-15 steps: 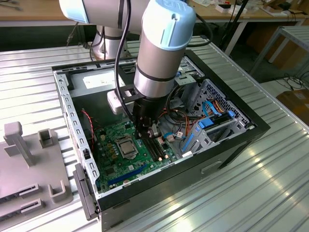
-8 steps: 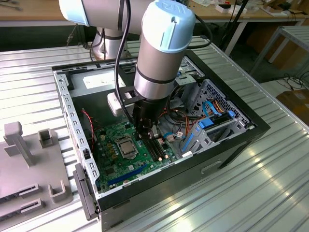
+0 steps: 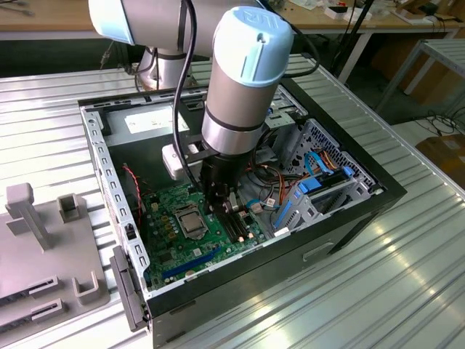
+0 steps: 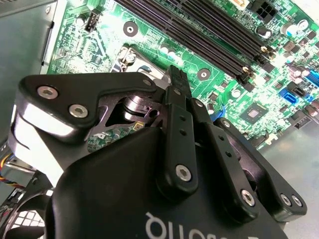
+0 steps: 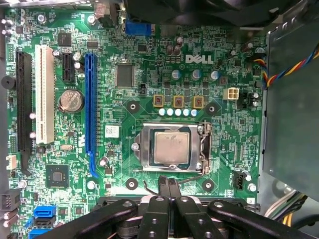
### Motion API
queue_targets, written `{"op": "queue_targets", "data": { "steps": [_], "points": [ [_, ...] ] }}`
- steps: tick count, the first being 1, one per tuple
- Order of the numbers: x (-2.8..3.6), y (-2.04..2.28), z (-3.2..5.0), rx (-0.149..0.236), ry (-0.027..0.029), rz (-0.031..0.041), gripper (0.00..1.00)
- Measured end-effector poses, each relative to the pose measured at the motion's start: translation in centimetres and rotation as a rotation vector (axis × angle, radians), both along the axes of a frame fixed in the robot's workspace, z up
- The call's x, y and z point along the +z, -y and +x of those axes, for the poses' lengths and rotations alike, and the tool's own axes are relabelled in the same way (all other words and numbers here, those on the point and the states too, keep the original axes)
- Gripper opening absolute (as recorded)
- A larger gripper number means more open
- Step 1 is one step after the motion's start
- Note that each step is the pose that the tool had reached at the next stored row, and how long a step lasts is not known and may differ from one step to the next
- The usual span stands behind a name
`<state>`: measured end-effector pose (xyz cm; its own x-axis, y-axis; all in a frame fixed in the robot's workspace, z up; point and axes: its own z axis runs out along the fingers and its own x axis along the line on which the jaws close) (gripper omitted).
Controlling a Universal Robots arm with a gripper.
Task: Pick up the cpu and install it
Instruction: 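Install the first cpu locking lever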
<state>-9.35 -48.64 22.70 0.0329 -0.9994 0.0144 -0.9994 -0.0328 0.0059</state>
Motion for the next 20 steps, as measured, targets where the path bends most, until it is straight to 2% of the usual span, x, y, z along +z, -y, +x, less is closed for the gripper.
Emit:
{"op": "queue_targets", "data": {
  "steps": [7,13,20],
  "points": [
    [-0.39,0.15,0.0,0.0,0.0011,-0.0006,0.11],
    [-1.05,0.22,0.0,0.0,0.0022,-0.0004,0.11],
    [-1.41,0.33,0.0,0.0,0.0022,-0.0004,0.11]
  ]
}}
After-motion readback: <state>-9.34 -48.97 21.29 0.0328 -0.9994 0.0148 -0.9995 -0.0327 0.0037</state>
